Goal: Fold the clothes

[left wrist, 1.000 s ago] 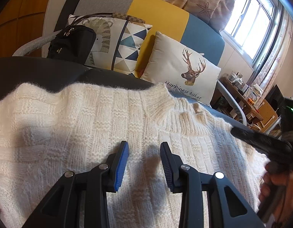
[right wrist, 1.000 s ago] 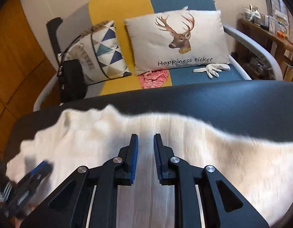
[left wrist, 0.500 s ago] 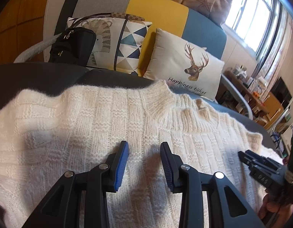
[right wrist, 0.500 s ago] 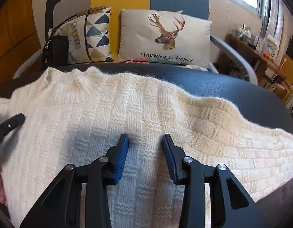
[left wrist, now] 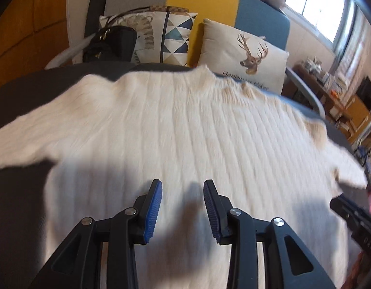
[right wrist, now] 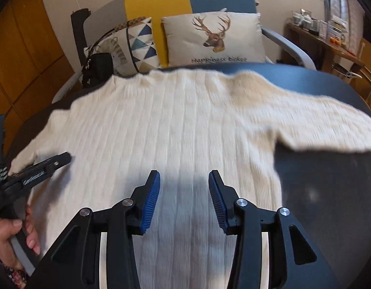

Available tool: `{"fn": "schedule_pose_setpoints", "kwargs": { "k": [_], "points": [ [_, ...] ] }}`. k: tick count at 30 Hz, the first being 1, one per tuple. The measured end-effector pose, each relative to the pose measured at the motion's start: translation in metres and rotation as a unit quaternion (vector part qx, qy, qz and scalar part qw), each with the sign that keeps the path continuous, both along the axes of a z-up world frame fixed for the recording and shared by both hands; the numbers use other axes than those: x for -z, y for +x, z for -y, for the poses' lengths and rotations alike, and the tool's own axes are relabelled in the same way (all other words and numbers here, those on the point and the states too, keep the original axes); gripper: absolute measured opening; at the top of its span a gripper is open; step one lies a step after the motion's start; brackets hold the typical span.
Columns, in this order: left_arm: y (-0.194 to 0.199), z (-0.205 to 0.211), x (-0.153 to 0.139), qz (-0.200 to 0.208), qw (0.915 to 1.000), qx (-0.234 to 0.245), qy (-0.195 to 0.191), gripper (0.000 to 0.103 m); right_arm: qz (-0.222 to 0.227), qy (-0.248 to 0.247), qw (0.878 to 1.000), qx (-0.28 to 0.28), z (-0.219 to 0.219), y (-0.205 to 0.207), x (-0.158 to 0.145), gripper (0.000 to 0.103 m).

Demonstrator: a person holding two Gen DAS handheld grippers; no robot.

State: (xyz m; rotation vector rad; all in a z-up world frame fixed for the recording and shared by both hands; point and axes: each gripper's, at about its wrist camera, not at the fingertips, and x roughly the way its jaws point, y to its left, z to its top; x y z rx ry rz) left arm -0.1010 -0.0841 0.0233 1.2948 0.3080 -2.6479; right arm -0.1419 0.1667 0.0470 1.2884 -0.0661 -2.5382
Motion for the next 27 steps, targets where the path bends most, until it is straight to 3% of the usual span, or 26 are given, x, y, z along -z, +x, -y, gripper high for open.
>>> {"fn": "schedule_pose_setpoints", "kwargs": {
  "k": [3,8,12,16,19,20,23,27],
  "points": [
    [0.023,-0.007,0.004,-0.009,0.9989,0.017,-0.043,0.036,-0.003,0.037,0.999,-0.004,0.001,0.017,0.019,0.047],
    [0.043,-0.001,0.008,-0.017,0.9982,0.04,-0.04,0.037,-0.04,0.13,0.99,-0.024,0.006,0.036,0.031,0.058],
    [0.046,0.009,0.01,-0.026,0.9985,0.047,-0.009,0.037,-0.029,0.076,0.997,-0.001,-0.019,0.03,0.036,0.066],
    [0.04,0.005,0.006,-0.012,0.9985,0.05,-0.019,0.038,-0.024,0.04,0.999,-0.013,-0.023,0.029,0.027,0.066],
    [0.032,-0.006,0.0,-0.007,0.9977,0.051,-0.045,0.038,-0.041,-0.033,0.999,0.015,-0.043,0.023,0.006,0.054],
    [0.027,-0.011,0.0,-0.006,0.9975,0.051,-0.048,0.038,-0.035,-0.033,0.999,0.019,-0.045,0.015,0.005,0.045],
    [0.012,-0.027,0.003,0.003,0.9969,0.054,-0.057,0.038,-0.02,-0.035,0.999,0.026,-0.05,-0.011,0.007,0.043],
    [0.007,-0.04,0.009,-0.001,0.9932,0.063,-0.097,0.039,0.009,-0.016,0.999,0.033,-0.049,-0.04,0.024,0.038]
  ]
}}
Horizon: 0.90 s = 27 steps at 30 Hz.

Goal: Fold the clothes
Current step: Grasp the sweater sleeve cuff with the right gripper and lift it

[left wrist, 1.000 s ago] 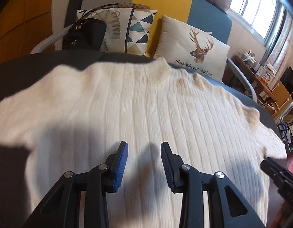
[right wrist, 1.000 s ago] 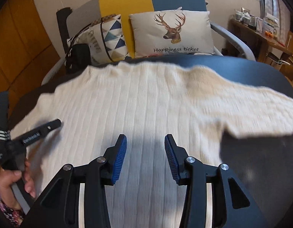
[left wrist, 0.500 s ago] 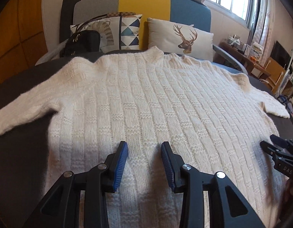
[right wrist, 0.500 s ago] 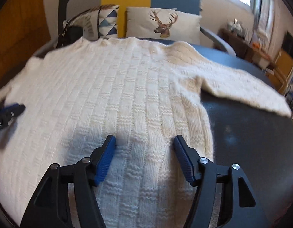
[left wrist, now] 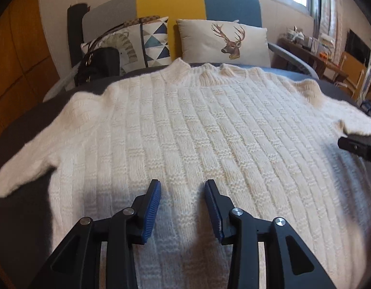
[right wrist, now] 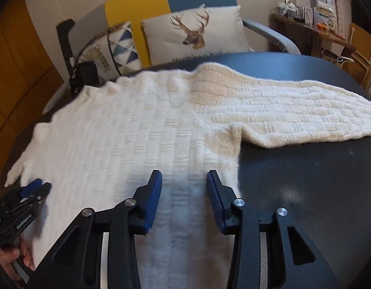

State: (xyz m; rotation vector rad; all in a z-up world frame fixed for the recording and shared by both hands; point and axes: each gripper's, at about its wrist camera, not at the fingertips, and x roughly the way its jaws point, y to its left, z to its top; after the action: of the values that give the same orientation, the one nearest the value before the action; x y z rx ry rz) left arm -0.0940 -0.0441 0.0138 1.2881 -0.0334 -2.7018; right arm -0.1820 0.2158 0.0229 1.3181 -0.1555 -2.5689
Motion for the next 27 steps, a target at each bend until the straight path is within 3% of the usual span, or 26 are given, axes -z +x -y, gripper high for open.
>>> {"fn": "schedule_pose_setpoints", "kwargs": {
  "k": [3,7,12,14,19,23,27],
  "points": [
    [0.001,0.006,0.001,-0.007,0.9997,0.0,0.022,0.04,0.003,0.015,1.0,-0.009,-0.002,-0.007,0.007,0.035],
    [0.003,0.015,0.003,-0.013,0.9987,0.0,0.05,0.041,-0.014,-0.015,1.0,-0.021,-0.022,0.006,-0.012,0.037],
    [0.003,0.011,0.004,-0.015,0.9992,0.0,0.036,0.041,-0.005,-0.052,0.993,0.106,-0.125,0.004,-0.016,0.037],
    [0.004,0.01,0.004,-0.016,0.9993,0.0,0.035,0.042,0.016,-0.078,0.98,0.184,-0.182,0.0,-0.01,0.037],
    [0.003,0.012,0.005,-0.019,0.999,0.0,0.04,0.042,0.021,-0.193,0.925,0.326,-0.305,0.008,0.009,0.037],
    [0.003,0.011,0.005,-0.02,0.9992,0.0,0.036,0.042,0.019,-0.229,0.9,0.371,-0.353,0.003,0.019,0.037],
    [0.003,0.01,0.005,-0.02,0.9992,0.0,0.034,0.042,0.026,-0.253,0.886,0.388,-0.371,-0.008,0.029,0.037]
  ]
}}
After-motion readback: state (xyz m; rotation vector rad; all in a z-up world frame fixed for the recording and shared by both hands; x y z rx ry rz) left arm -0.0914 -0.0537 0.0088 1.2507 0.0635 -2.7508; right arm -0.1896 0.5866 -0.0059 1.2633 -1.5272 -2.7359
